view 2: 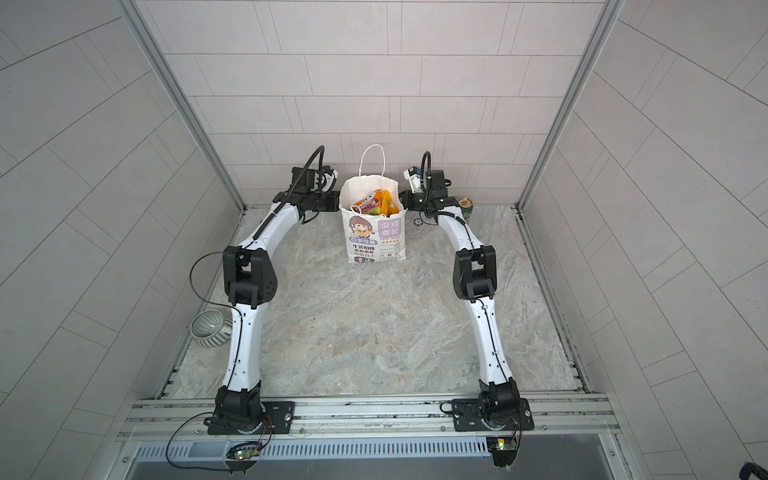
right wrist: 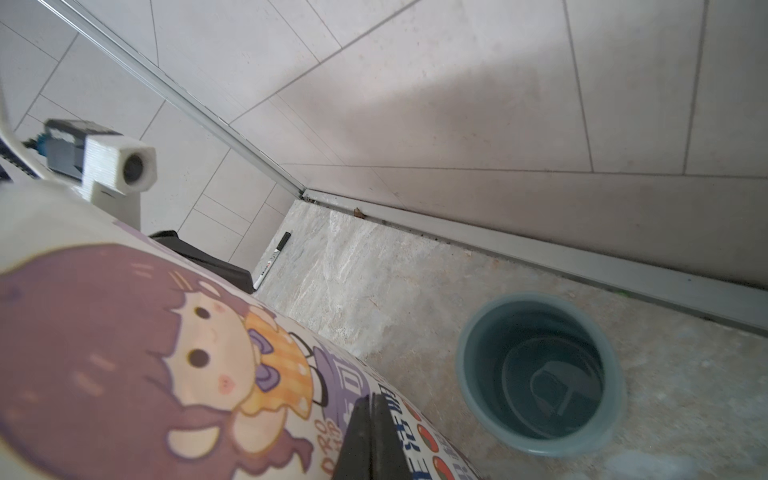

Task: Take the snacks out of the paper bag

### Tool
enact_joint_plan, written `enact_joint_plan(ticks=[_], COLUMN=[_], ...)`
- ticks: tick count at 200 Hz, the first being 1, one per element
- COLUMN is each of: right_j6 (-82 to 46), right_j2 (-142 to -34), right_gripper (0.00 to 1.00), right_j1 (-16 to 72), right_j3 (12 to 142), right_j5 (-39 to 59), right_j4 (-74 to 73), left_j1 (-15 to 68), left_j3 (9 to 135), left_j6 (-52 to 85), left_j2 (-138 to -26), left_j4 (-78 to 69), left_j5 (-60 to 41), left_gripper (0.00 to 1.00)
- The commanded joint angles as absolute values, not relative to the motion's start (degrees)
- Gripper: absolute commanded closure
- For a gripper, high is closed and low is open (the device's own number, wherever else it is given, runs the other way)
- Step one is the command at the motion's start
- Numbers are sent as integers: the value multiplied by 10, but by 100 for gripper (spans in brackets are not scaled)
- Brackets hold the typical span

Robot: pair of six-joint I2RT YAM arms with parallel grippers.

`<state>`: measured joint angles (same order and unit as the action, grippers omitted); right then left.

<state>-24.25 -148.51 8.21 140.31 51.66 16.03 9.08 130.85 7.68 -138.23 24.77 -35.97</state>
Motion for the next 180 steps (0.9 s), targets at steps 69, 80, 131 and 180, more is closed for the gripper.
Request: enact_joint_plan(ticks=[69,80,131,180], right_j6=[-194,-185,-182,-190], right_j2=[-1405,-1394,-1328,-1254], right_gripper=[100,100,100,100], right_j1=[110,113,122,125], right_j3=[1310,1294,1180,1038], right_j5=[546,545,533,525], right_j4=[143,142,94,27], left_j1=[99,100,107,125], left_j3=[1247,1236,1138,909], left_j6=[-17,-20,-12,41], left_j2=[-1346,-1340,-1278,-1153], left_j4=[251,249,209,47], left_j5=[-402,-404,-399,-350], left_gripper=[100,100,100,100])
